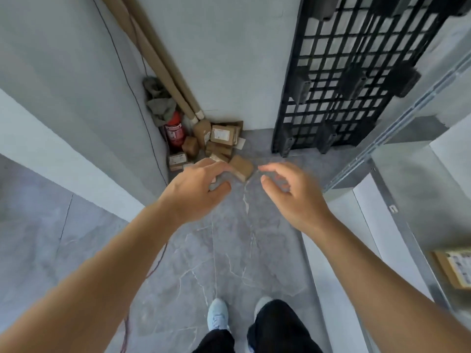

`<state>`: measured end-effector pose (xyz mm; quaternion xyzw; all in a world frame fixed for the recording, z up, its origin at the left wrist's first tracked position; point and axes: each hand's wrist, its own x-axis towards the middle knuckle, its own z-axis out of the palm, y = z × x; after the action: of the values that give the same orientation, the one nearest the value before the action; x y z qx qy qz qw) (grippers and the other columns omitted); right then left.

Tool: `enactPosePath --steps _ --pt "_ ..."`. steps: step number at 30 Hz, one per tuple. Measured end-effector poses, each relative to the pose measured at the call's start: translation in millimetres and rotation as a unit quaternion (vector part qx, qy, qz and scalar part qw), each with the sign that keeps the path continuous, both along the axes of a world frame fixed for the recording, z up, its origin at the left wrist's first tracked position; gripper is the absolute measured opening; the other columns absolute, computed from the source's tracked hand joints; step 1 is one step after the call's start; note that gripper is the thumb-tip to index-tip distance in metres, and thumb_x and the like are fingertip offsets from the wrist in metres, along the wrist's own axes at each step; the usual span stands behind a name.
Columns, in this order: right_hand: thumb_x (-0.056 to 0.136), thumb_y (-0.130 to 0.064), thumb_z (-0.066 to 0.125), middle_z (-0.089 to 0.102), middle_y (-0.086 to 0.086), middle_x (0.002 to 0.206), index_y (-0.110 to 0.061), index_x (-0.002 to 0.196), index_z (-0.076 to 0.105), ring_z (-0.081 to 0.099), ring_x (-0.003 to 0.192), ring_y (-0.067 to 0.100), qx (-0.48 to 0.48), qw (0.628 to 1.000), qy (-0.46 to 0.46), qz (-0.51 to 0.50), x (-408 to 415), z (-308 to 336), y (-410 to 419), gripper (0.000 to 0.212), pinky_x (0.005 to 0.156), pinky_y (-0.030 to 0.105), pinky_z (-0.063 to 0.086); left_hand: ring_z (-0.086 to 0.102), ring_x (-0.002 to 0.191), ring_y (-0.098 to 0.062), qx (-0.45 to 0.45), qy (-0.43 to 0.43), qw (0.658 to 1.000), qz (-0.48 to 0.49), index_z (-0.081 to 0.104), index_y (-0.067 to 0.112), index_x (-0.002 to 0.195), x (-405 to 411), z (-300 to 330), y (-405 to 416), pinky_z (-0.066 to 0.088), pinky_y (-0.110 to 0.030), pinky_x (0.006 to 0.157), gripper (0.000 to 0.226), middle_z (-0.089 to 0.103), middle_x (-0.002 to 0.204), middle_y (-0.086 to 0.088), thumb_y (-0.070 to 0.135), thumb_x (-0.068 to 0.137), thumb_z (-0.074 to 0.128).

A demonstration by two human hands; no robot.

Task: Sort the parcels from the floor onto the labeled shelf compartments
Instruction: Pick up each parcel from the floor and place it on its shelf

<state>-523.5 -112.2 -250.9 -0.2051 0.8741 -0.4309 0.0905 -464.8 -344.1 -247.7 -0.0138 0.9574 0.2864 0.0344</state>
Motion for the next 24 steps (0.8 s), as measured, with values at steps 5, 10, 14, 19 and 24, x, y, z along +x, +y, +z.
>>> enactPosePath --steps 5,10,14,19,24 --pt "0.1 -0.035 0.061 0.062 -0.021 0.113 -0.028 0.126 0.07 0.058 0.107 -0.008 0.001 0.998 -0.061 -0.018 -106.9 -39.2 -27.4 0.028 0.089 0.012 0.046 0.062 0.113 -0.014 -0.013 -0.036 0.999 -0.02 0.064 0.031 0.135 -120.2 -35.1 -28.7 0.049 -0.032 0.095 0.037 0.064 0.129 0.006 0.035 0.099 0.055" --pt "0.098 -0.038 0.06 0.066 -0.014 0.121 -0.034 0.125 0.069 0.062 0.116 0.004 -0.018 0.99 -0.136 -0.037 -223.5 -115.3 -45.5 0.029 0.098 0.033 0.055 0.059 0.111 -0.012 -0.005 -0.081 0.997 0.004 0.064 0.03 0.135 -241.1 -106.8 -44.4 0.04 -0.025 0.088 0.036 0.063 0.129 0.007 0.027 0.1 0.059" --pt "0.098 -0.032 0.061 0.067 -0.013 0.12 -0.031 0.121 0.071 0.064 0.114 0.004 -0.018 0.983 -0.169 -0.067 -312.7 -170.9 -60.9 0.025 0.098 0.034 0.055 0.06 0.104 -0.014 0.013 -0.137 0.99 0.031 0.066 0.031 0.133 -330.1 -175.2 -57.5 0.045 -0.03 0.085 0.033 0.063 0.119 0.006 0.029 0.101 0.058" --pt "0.098 -0.034 0.06 0.063 -0.016 0.118 -0.033 0.121 0.07 0.063 0.108 0.006 0.006 0.975 -0.198 -0.099 -405.6 -239.4 -85.3 0.026 0.089 0.018 0.048 0.061 0.116 -0.02 0.0 -0.198 0.98 0.007 0.059 0.035 0.137 -422.6 -257.0 -72.0 0.051 -0.039 0.096 0.045 0.061 0.131 0.003 0.046 0.096 0.047" --pt "0.091 -0.046 0.052 0.065 -0.012 0.123 -0.03 0.125 0.07 0.066 0.104 0.006 0.031 0.963 -0.242 -0.115 -475.4 -354.5 -122.2 0.041 0.095 0.034 0.055 0.064 0.116 -0.021 0.021 -0.238 0.971 -0.02 0.059 0.031 0.139 -514.5 -370.6 -93.8 0.054 -0.044 0.097 0.058 0.064 0.131 -0.003 0.055 0.088 0.043"
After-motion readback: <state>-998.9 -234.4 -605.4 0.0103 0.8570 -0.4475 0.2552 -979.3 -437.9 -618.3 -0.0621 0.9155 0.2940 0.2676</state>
